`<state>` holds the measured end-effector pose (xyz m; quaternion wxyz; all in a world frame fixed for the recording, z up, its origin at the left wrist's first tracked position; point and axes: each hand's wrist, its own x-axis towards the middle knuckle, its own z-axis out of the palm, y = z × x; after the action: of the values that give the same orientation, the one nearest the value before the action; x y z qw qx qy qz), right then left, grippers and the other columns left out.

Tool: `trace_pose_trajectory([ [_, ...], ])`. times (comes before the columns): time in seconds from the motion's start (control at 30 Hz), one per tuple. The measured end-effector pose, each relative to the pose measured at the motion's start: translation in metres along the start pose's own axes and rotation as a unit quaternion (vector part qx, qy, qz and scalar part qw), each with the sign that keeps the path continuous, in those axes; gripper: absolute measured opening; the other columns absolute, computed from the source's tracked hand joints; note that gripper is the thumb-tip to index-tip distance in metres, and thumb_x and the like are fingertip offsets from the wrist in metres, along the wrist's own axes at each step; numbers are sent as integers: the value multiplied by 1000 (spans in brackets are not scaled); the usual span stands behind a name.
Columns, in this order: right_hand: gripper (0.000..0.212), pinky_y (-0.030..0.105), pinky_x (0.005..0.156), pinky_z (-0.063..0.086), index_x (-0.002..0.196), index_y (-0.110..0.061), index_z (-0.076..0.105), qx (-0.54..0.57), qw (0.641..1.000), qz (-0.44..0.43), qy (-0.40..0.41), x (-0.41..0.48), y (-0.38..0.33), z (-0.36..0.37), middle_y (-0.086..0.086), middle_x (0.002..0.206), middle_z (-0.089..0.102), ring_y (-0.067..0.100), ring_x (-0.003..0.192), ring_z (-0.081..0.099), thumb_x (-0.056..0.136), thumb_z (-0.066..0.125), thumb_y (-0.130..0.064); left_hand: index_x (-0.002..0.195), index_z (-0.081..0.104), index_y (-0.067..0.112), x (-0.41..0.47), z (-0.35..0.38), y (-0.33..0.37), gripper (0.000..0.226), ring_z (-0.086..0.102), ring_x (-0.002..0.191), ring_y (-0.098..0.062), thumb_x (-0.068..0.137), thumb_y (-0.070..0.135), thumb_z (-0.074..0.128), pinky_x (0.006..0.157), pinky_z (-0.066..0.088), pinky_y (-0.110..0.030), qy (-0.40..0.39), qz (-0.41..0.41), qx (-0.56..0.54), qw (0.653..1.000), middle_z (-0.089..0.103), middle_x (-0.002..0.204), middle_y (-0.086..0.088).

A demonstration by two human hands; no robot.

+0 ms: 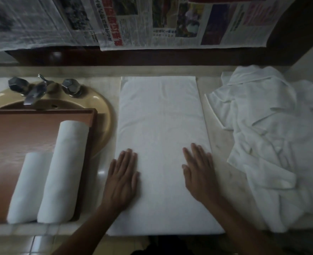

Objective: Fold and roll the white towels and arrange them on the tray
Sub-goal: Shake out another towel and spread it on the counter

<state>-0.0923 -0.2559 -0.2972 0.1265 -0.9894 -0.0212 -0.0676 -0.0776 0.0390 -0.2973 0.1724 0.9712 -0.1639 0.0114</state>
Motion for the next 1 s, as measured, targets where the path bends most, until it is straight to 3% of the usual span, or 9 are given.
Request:
trace_pose_trajectory([
  [0.13, 59, 63, 117, 29, 156, -9, 41, -25, 996, 79, 17, -14, 21, -13, 18, 165, 30, 39, 153, 28, 106, 38, -40, 163, 21, 12, -20, -13, -9, 64, 10, 159, -26, 106, 38, 34, 125, 16, -56, 14, -46, -26, 999, 10, 172, -7],
  [0.33, 61, 57, 125, 15, 161, -23, 31, 2, 998, -7, -59, -64, -45, -7, 6, 172, 15, 25, 159, 8, 106, 34, -48, 165, 14, 22, -62, -3, 47, 67, 4, 160, -22, 106, 47, 33, 126, 12, -52, -53, 16, -38, 998, 5, 173, -2],
  [0.53, 60, 54, 126, 17, 161, -23, 32, -3, 998, 30, -61, -85, -39, -15, 3, 171, 19, 21, 159, 10, 106, 34, -46, 165, 14, 18, -85, -10, 44, 68, 3, 160, -24, 106, 47, 33, 125, 18, -56, -69, 21, -12, 997, 3, 173, -5],
  [0.73, 60, 52, 126, 18, 160, -23, 35, -4, 998, 38, -59, -86, -44, -20, 4, 169, 24, 23, 158, 15, 105, 33, -48, 165, 12, 15, -88, -10, 44, 69, 0, 159, -27, 106, 48, 28, 127, 13, -56, -85, 27, -25, 996, 1, 173, -9],
  [0.8, 58, 52, 123, 24, 156, -22, 43, 16, 997, 40, -57, -83, -44, -21, 5, 166, 31, 25, 155, 24, 103, 37, -47, 164, 20, 17, -81, -13, 46, 68, 8, 159, -29, 105, 51, 32, 126, 15, -54, -92, 12, -23, 995, 11, 172, -10],
  [0.9, 51, 48, 112, 40, 142, -19, 59, 50, 997, 44, -28, -64, -36, -27, 9, 152, 50, 31, 139, 46, 100, 46, -45, 148, 44, 17, -54, -26, 55, 58, 41, 144, -32, 98, 46, 43, 115, 36, -52, -67, 0, -26, 997, 43, 154, -10],
  [1.0, 47, 46, 104, 46, 135, -17, 64, 72, 996, 58, 8, -29, -24, -40, 10, 143, 56, 31, 130, 52, 97, 48, -42, 143, 50, 18, -15, -35, 71, 51, 46, 137, -29, 99, 43, 46, 111, 39, -49, -30, -15, -40, 999, 50, 147, -8],
])
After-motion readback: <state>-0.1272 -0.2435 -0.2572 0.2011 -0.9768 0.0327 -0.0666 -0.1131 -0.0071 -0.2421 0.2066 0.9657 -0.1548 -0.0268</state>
